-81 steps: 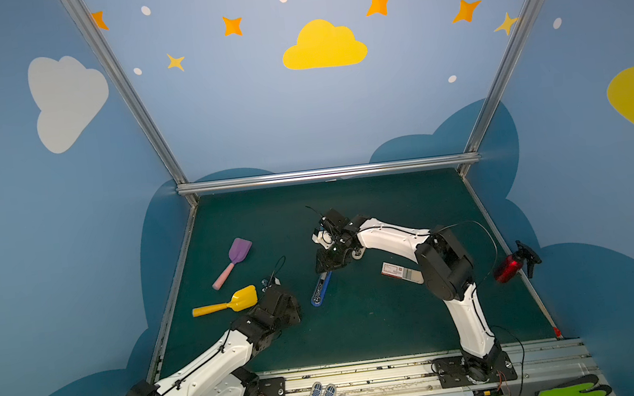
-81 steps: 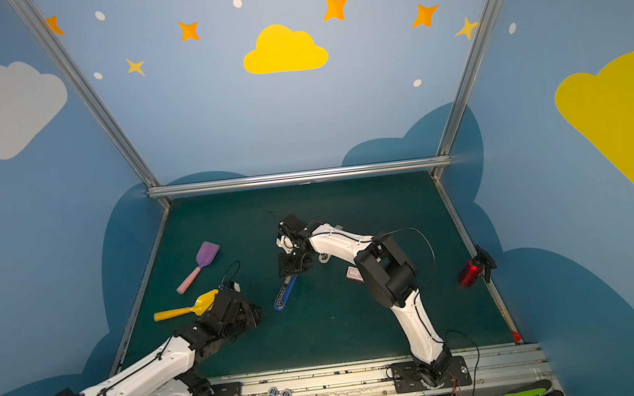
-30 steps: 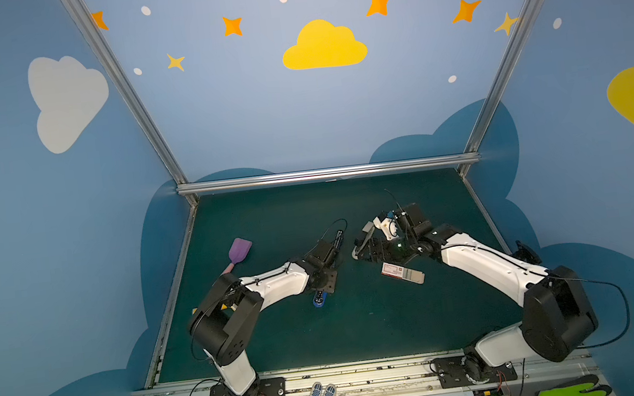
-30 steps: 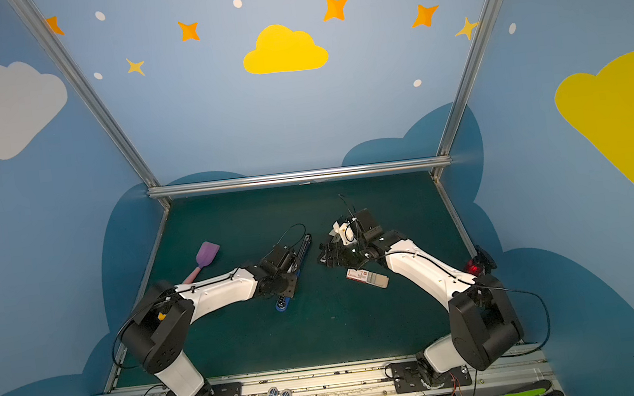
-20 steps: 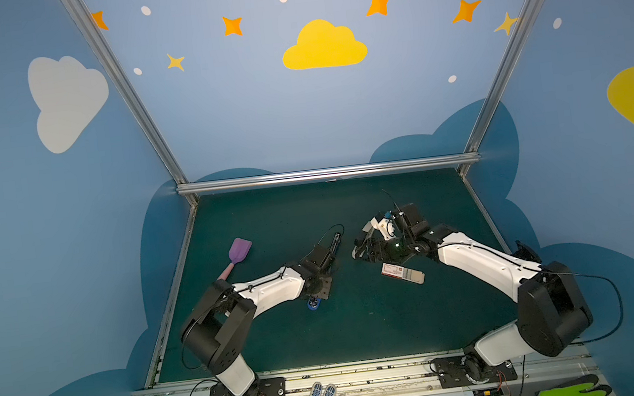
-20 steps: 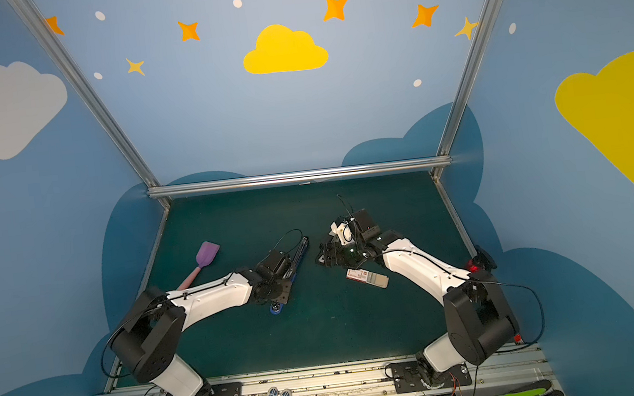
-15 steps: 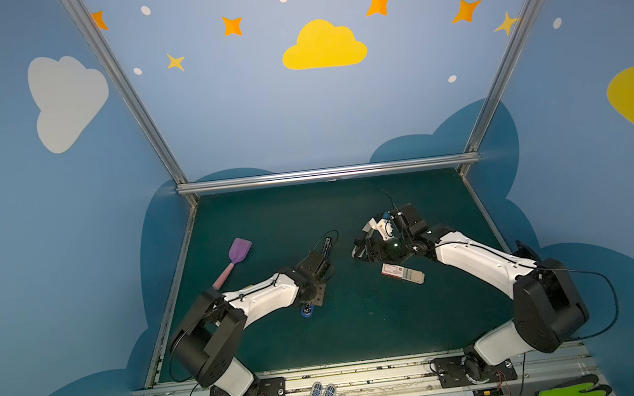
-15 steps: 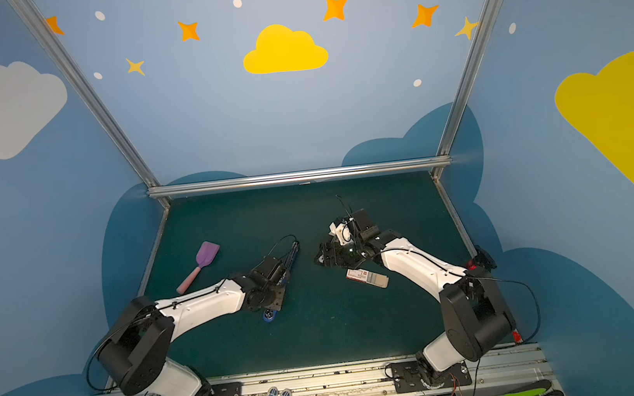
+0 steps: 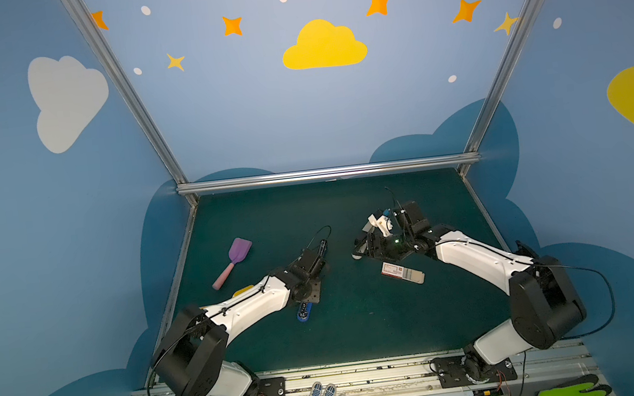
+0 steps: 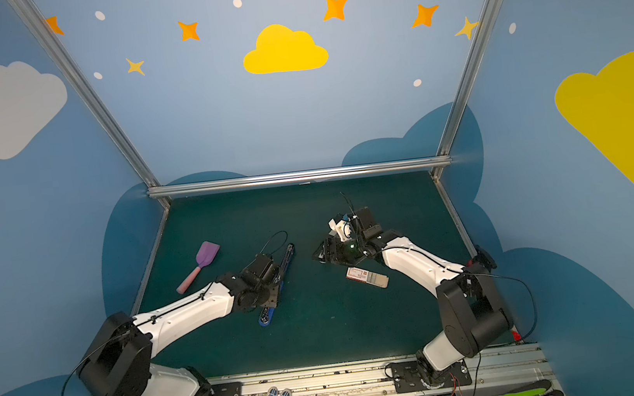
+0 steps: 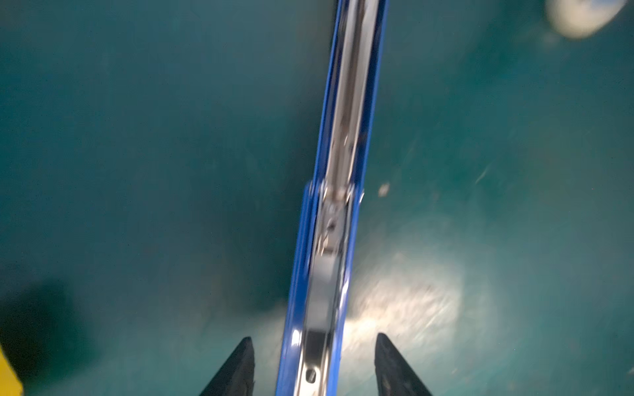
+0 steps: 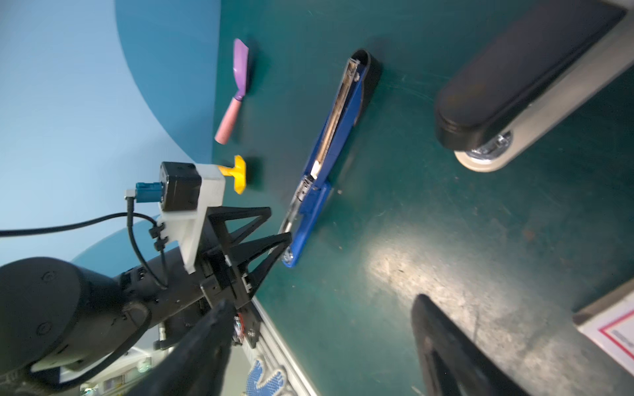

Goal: Load the staples into the stapler

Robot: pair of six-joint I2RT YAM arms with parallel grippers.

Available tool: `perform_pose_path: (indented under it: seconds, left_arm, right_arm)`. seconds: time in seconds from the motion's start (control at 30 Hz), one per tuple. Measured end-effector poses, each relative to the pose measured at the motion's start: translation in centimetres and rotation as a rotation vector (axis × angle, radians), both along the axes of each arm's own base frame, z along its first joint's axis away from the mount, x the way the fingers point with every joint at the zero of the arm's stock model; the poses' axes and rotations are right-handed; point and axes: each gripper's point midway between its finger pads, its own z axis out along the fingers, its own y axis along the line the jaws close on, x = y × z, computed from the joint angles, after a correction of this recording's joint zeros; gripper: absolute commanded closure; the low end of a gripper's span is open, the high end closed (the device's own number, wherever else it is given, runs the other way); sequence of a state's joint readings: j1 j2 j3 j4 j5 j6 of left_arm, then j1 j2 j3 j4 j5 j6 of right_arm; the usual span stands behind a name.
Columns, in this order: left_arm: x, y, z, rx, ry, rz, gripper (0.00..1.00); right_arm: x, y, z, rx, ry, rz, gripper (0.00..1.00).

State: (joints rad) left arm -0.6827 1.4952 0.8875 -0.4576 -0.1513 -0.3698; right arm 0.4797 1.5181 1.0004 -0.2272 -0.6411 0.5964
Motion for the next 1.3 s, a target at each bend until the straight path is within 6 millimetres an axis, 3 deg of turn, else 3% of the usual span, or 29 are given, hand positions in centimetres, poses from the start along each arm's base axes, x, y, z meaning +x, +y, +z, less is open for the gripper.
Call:
perform_pose_path:
  seconds: [0.2,0.37,0.53,0.63,0.8,1.03,1.17,1.3]
  left_arm:
    - [5.9,-2.3,-0.1,-0.036,-0.058,0.011,0.45]
    - [7.9,-3.3,-2.4,-0.016,-0.036,-0.011,0.51]
    - [8.0,-3.4,-4.2,0.005,-0.009,-0.033,0.64]
    - [8.0,-3.4,-4.4,0.011,-0.006,-0.052,0.79]
    - [8.1,-3.6,-4.4,0.000,-0.016,-0.059,0.86]
    - [6.4,-2.8,-3.9,-0.025,-0.029,-0.073,0.86]
    - [5.4,-2.4,-2.3,-0.053,-0.063,-0.083,0.85]
    - [5.3,-2.6,-0.5,-0.077,-0.109,-0.098,0.85]
  right_arm:
    - [0.3,0.1,0.4,0.019,-0.007,-0.003,0.29]
    - [0.6,0.3,0.9,0.026,-0.017,-0.002,0.30]
    - [1.7,0.9,1.3,0.036,-0.026,0.000,0.33]
    - [2.7,1.4,1.0,0.040,-0.014,-0.003,0.35]
    - [4.6,2.0,0.2,0.054,0.014,-0.032,0.33]
    - [8.7,3.6,0.3,0.094,0.031,-0.067,0.26]
    - [10.5,4.9,0.3,0.142,0.047,-0.074,0.25]
    - [11.3,6.2,-0.9,0.165,0.090,-0.069,0.26]
